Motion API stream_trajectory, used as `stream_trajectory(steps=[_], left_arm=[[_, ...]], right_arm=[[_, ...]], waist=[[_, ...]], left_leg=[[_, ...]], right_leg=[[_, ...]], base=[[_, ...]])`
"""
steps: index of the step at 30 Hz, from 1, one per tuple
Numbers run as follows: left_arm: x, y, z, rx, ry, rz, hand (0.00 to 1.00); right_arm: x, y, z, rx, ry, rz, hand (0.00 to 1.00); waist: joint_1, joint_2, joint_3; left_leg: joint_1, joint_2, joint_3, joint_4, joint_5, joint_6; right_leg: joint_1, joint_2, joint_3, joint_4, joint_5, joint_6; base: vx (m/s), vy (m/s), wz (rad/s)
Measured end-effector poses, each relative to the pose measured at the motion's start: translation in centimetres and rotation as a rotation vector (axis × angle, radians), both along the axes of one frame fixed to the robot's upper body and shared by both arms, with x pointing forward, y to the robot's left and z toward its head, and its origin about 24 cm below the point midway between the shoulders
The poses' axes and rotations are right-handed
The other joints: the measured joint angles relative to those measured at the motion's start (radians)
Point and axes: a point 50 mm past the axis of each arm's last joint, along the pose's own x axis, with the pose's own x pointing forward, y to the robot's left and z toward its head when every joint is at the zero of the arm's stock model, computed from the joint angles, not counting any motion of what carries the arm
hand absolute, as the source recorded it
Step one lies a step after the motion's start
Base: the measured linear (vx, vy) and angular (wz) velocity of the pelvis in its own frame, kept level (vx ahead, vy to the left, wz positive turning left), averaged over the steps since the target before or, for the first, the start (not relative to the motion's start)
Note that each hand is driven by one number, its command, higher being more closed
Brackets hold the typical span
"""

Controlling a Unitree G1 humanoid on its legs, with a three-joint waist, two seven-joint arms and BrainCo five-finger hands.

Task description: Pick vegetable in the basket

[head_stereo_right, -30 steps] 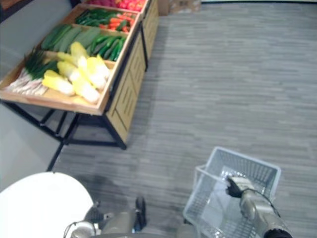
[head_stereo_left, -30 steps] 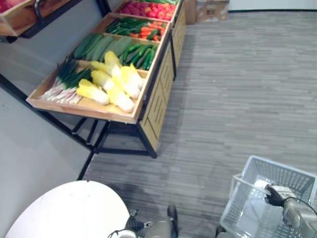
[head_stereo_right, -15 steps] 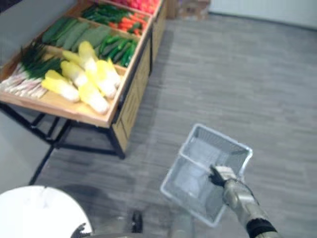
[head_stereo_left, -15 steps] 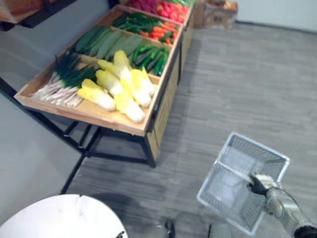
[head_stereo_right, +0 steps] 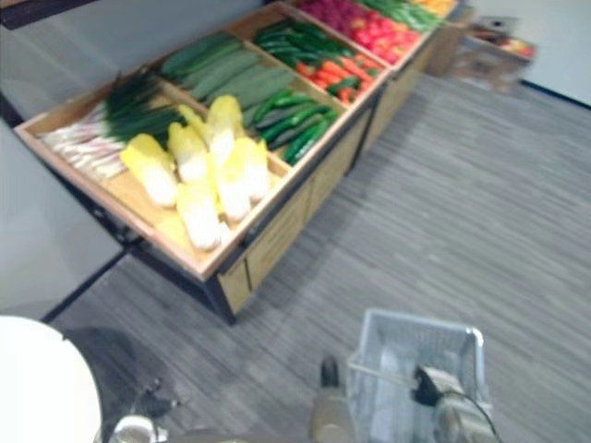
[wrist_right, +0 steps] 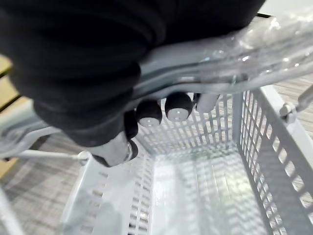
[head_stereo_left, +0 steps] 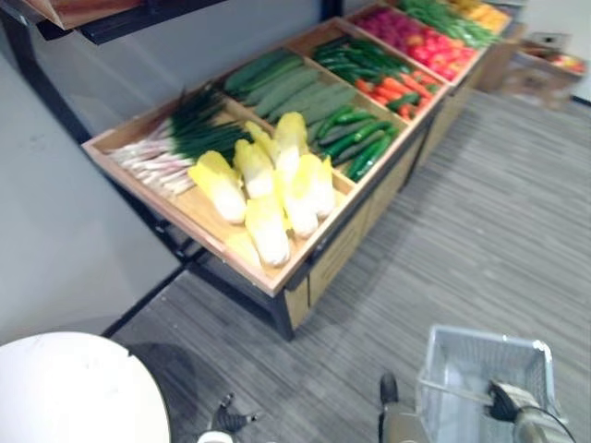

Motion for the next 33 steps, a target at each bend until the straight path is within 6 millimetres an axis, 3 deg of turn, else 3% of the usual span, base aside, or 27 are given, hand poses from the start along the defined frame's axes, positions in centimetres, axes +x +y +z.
stream_trajectory(steps=[1, 3, 5, 8, 9, 10, 12, 16, 17, 18, 19, 24, 27, 29, 30, 32, 33], left_arm=[[-0.2, 0.2, 0.0, 0.003, -0.001, 0.024, 0.0], [-0.3, 0.2, 0.0, -0.001, -0.01, 0.066, 0.0], [-0.4, 0.2, 0.0, -0.012, -0.018, 0.134, 0.0], [-0.9, 0.9, 0.0, -0.001, -0.009, 0.167, 0.0], [-1.1, 1.0, 0.0, 0.004, -0.006, 0.168, 0.0], [-1.6, 1.0, -0.1, 0.005, 0.004, 0.17, 0.0], [-1.6, 0.6, -0.2, -0.002, 0.003, 0.17, 0.0], [-2.1, 0.0, -0.4, -0.009, 0.02, 0.153, 0.0], [-2.4, -0.3, -0.5, -0.017, 0.028, 0.154, 0.0], [-2.4, -0.1, -0.5, -0.011, 0.03, 0.155, 0.0], [-2.2, -0.1, -0.5, -0.008, 0.027, 0.146, 0.0], [-2.4, -0.1, -0.6, 0.001, 0.043, 0.133, 0.0], [-2.0, 0.0, -0.5, 0.008, 0.036, 0.114, 0.0], [-2.2, 0.0, -0.6, 0.01, 0.049, 0.09, 0.0], [-2.2, 0.5, -0.4, 0.025, 0.049, 0.076, 0.0], [-2.0, 1.7, -0.1, 0.058, 0.043, 0.073, 0.0], [-1.8, 2.1, 0.0, 0.069, 0.033, 0.072, 0.0]], right_arm=[[-0.7, -0.4, -0.1, 0.002, 0.01, -0.034, 1.0], [-2.1, -1.3, -0.2, -0.001, 0.02, -0.1, 1.0], [-3.3, -1.5, -0.7, 0.028, 0.024, -0.192, 1.0], [-5.4, -1.0, -1.8, 0.079, 0.044, -0.297, 1.0], [-5.4, -1.0, -1.8, 0.083, 0.039, -0.305, 1.0], [-5.4, -1.2, -1.7, 0.08, 0.027, -0.32, 1.0], [-5.3, -1.7, -1.4, 0.071, -0.01, -0.356, 1.0], [-4.1, -1.7, -1.1, 0.08, -0.056, -0.369, 1.0], [-3.6, -1.8, -0.9, 0.079, -0.073, -0.364, 1.0], [-3.1, -1.1, -1.2, 0.098, -0.078, -0.354, 1.0], [-2.2, -0.4, -1.2, 0.112, -0.091, -0.313, 1.0], [-0.1, 0.3, -0.8, 0.126, -0.127, -0.261, 1.0], [0.7, 0.4, -0.6, 0.127, -0.148, -0.255, 1.0], [0.3, 1.0, -1.1, 0.14, -0.13, -0.267, 1.0], [0.0, 1.5, -1.6, 0.157, -0.118, -0.273, 1.0], [-1.2, 2.8, -2.6, 0.193, -0.077, -0.294, 1.0], [-1.6, 3.5, -3.1, 0.213, -0.057, -0.302, 1.0]], waist=[[-0.007, 0.004, -0.004], [-0.022, 0.013, -0.021], [-0.028, 0.022, -0.036], [-0.022, -0.01, -0.028], [-0.016, -0.022, -0.025], [-0.02, -0.015, -0.029], [-0.026, 0.002, -0.035], [-0.019, 0.029, -0.034], [-0.002, 0.052, -0.032], [0.015, 0.044, -0.035], [0.016, 0.044, -0.037], [0.032, 0.023, -0.026], [0.037, 0.018, -0.024], [0.034, 0.015, -0.026], [0.033, -0.002, -0.025], [0.024, -0.016, -0.025], [0.017, -0.038, -0.028]], left_leg=[[-0.003, 0.014, -0.045, -0.001, 0.048, -0.022], [-0.037, 0.037, -0.092, 0.006, 0.101, -0.031], [-0.133, 0.054, -0.116, 0.098, 0.192, -0.048], [-0.195, 0.067, 0.028, 0.21, 0.393, -0.055], [-0.197, 0.077, 0.078, 0.217, 0.396, -0.054], [-0.21, 0.105, 0.184, 0.215, 0.342, -0.049], [-0.253, 0.098, 0.328, 0.124, 0.277, -0.036], [-0.264, 0.017, 0.387, -0.178, 0.281, -0.049], [-0.262, 0.009, 0.381, -0.213, 0.319, -0.026], [-0.256, 0.003, 0.396, -0.21, 0.324, -0.028], [-0.259, -0.018, 0.404, -0.206, 0.311, -0.009], [-0.231, -0.053, 0.456, -0.131, 0.263, 0.038], [-0.206, -0.057, 0.493, -0.072, 0.166, 0.037], [-0.145, -0.04, 0.514, -0.104, 0.147, 0.031], [-0.12, -0.038, 0.515, -0.116, 0.145, 0.032], [-0.078, -0.025, 0.51, -0.134, 0.149, 0.04], [-0.075, -0.014, 0.51, -0.131, 0.153, 0.033]], right_leg=[[0.001, -0.007, -0.047, 0.063, -0.047, -0.016], [0.009, -0.014, -0.123, 0.104, -0.093, -0.04], [0.053, -0.001, -0.218, 0.069, -0.112, -0.073], [0.212, -0.01, -0.312, -0.046, -0.111, -0.092], [0.237, -0.015, -0.323, -0.072, -0.107, -0.099], [0.272, -0.019, -0.352, -0.108, -0.101, -0.107], [0.286, -0.021, -0.4, -0.146, -0.095, -0.108], [0.279, -0.012, -0.421, -0.168, -0.092, -0.105], [0.282, 0.006, -0.409, -0.167, -0.093, -0.096], [0.282, 0.002, -0.389, -0.173, -0.087, -0.084], [0.295, -0.004, -0.379, -0.205, -0.07, -0.058], [0.322, -0.031, -0.287, -0.229, -0.049, -0.035], [0.31, -0.054, -0.234, -0.152, -0.087, -0.012], [0.198, -0.063, -0.188, 0.125, -0.095, -0.001], [0.155, -0.07, -0.166, 0.23, -0.081, 0.022], [0.113, -0.088, -0.158, 0.346, -0.064, 0.047], [0.107, -0.101, -0.197, 0.351, -0.099, 0.0]], base=[[0.3, -0.43, 0.83], [0.28, -0.413, 1.14], [0.3, -0.474, 1.23], [0.15, -0.276, 0.87], [0.11, -0.186, 0.58], [0.07, -0.123, 0.53], [0.04, -0.075, 0.63], [0.01, 0.061, 0.27], [0.07, 0.151, -0.32], [0.12, 0.153, -0.3], [0.12, 0.107, -0.19], [0.14, 0.101, -0.25], [0.12, 0.095, -0.5], [0.09, 0.077, -0.38], [0.09, 0.074, -0.15], [0.19, -0.017, 0.08], [0.22, -0.076, 0.08]])
